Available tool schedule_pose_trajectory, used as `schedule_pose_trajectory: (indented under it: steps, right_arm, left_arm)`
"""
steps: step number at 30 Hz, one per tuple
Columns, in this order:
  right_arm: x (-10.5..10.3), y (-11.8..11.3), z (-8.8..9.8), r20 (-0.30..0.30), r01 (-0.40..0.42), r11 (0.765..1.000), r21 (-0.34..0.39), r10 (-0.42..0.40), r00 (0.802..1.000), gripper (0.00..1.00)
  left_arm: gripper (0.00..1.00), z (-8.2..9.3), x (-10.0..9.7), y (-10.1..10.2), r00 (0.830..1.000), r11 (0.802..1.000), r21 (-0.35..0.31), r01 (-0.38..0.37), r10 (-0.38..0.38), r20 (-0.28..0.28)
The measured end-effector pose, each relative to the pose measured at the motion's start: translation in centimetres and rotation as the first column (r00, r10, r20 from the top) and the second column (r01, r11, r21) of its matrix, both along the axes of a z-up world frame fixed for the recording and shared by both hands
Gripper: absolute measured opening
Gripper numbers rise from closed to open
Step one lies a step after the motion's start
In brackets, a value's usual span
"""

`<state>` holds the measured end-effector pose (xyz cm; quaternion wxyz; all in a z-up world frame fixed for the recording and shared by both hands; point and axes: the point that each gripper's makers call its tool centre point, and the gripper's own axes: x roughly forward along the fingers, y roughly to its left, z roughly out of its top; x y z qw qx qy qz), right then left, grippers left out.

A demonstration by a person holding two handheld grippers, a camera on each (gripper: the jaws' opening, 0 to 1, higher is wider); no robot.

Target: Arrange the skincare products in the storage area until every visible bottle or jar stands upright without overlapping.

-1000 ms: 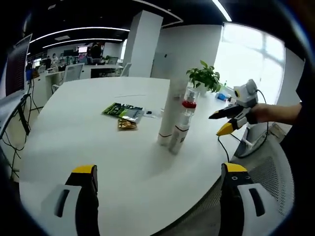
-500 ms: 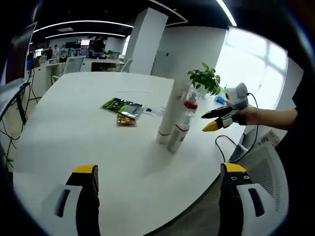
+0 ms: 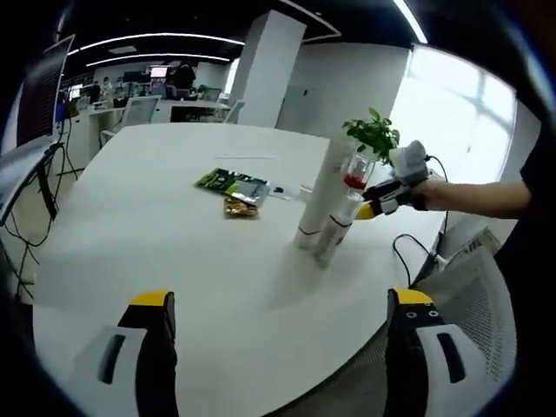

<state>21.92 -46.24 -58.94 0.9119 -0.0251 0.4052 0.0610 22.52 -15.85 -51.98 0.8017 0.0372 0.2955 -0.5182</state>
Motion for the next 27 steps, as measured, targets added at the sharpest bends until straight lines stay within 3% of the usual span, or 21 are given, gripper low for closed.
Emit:
schedule_pose_trajectory:
  steps: [3, 19, 27]
  right_arm:
    - [0.6, 0.1, -0.3, -0.009, -0.002, 1.0, -0.002, 0.002, 1.0, 0.53]
    - [2.6, 1.0, -0.9, -0.033, -0.018, 1.0, -0.006, 0.018, 0.999, 0.47]
    - [3.4, 0.2, -1.7, -0.05, -0.019, 0.999, -0.037, 0.017, 0.999, 0.34]
  left_arm:
    - [0.94, -0.8, 0.0, 0.3, 1.0, 0.999, 0.033, 0.017, -0.017, -0.013]
    - [0.93, -1.3, 0.0, 0.3, 0.999, 0.999, 0.031, 0.011, -0.01, -0.031]
    - [0.93, -1.2, 0.1, 0.3, 0.999, 1.0, 0.022, 0.001, 0.0, -0.034]
